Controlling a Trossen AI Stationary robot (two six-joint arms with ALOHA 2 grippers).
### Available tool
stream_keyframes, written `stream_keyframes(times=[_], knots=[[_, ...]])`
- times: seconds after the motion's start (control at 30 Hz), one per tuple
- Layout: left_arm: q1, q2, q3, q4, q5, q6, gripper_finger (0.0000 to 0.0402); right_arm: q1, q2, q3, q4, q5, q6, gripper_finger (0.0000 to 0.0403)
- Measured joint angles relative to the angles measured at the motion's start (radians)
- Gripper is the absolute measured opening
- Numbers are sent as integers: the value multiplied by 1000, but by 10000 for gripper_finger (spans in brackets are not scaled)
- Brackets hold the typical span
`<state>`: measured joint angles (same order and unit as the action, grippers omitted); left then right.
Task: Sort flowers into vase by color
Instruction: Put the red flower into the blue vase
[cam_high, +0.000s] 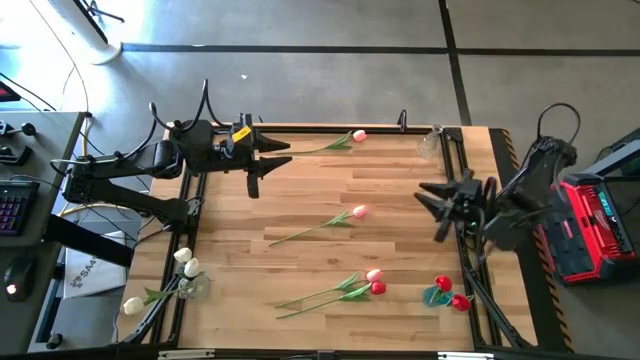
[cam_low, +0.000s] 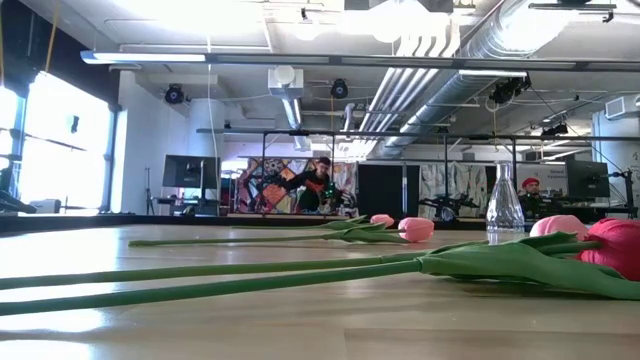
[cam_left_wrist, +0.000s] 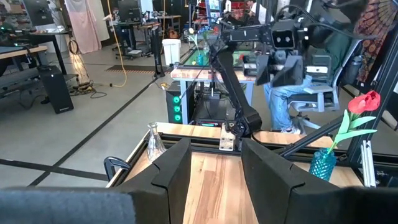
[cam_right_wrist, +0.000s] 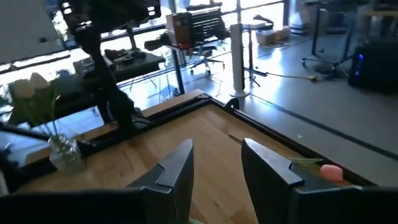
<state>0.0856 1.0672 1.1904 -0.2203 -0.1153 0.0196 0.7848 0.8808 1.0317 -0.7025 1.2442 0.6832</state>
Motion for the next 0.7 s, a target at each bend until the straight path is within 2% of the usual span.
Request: stream_keyframes(times=[0.23, 0.6, 0.7], knots=[[0, 0, 0, 0, 0, 0, 128, -75, 105, 0, 122, -35, -6, 123], [0, 0, 0, 0, 0, 0, 128, -323, 128, 0, 276, -369, -162, 123], [0, 0, 0, 0, 0, 0, 128, -365, 128, 0, 282, -418, -165, 123]])
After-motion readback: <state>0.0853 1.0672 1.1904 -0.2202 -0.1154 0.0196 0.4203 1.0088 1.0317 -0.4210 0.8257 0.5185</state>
